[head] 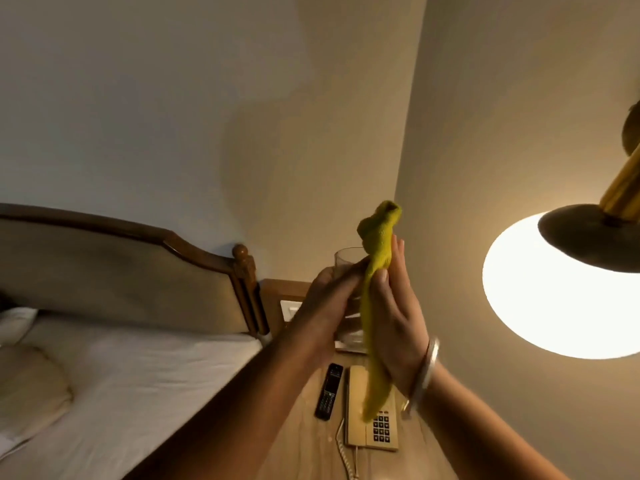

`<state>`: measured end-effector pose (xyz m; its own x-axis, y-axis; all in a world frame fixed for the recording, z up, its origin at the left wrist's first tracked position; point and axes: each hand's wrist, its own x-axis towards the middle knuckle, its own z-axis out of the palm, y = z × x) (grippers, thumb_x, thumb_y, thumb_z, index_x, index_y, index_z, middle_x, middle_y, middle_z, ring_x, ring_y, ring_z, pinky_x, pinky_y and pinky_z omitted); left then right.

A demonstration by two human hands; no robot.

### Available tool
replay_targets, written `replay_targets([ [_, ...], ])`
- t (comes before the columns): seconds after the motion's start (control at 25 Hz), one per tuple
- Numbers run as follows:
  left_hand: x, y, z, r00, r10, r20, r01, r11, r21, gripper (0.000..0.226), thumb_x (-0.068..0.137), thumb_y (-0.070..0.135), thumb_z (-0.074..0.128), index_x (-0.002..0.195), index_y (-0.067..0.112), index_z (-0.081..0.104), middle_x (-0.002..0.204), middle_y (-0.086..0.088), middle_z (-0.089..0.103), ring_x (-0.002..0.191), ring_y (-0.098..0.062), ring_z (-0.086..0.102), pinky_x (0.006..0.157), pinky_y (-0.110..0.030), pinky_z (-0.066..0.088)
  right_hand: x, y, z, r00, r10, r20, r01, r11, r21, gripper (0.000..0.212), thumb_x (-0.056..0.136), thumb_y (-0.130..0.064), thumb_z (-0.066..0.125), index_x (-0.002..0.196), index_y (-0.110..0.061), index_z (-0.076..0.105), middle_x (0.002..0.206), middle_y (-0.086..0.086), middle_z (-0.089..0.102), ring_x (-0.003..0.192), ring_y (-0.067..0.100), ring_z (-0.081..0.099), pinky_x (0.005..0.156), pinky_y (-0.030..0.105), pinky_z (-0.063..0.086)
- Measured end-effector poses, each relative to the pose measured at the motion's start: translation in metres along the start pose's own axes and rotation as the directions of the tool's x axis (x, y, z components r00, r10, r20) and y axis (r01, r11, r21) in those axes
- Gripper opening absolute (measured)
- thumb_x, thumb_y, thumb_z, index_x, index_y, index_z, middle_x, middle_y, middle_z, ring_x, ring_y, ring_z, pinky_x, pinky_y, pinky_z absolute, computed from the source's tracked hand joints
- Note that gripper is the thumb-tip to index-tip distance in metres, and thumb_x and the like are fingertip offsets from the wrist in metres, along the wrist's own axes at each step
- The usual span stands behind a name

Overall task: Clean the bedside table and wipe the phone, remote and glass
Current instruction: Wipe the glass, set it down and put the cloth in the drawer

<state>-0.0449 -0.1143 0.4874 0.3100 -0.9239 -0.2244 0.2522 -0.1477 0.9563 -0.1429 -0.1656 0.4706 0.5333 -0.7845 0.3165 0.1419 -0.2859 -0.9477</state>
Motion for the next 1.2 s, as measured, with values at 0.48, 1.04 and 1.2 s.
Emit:
replay_targets([
  [0.48,0.034,0.002,-0.048,0.993,0.027,-0.118,-0.028,1.0,-0.013,0.049,0.099,0.058,0.041,0.117,0.018,0.061,0.088,-0.001,0.077,0.075,-0.014,0.074,0.059,-0.028,0.053,-0.006,0.001,0.054,0.999,0.036,-0.004,-0.037,0.997,-0.071,0.052,0.095,-0.039,0.042,0.144,-0.047,0.024,0.136,-0.007,0.053,0.119,0.009,0.057,0.09,0.028,0.052],
  [1.04,0.063,0.019,-0.109,0.951,-0.003,0.308,0.112,0.935,-0.337,0.054,0.096,0.061,0.039,0.134,0.027,0.053,0.114,-0.011,0.075,0.099,-0.031,0.072,0.079,-0.042,0.055,0.049,-0.004,0.092,0.906,0.128,-0.403,-0.12,0.992,0.046,0.024,0.101,-0.017,0.039,0.116,-0.017,0.057,0.096,0.013,0.068,0.084,0.03,0.068,0.073,0.045,0.058],
  [1.2,0.058,0.018,-0.117,0.953,0.128,0.274,-0.107,0.99,-0.091,0.079,0.072,0.08,0.051,0.14,0.039,0.045,0.127,0.007,0.063,0.109,-0.019,0.067,0.067,-0.033,0.06,0.042,0.002,0.123,0.926,0.048,-0.375,-0.071,0.996,-0.046,0.046,0.095,-0.029,0.039,0.141,-0.021,0.04,0.107,0.012,0.065,0.096,0.03,0.066,0.082,0.05,0.057],
])
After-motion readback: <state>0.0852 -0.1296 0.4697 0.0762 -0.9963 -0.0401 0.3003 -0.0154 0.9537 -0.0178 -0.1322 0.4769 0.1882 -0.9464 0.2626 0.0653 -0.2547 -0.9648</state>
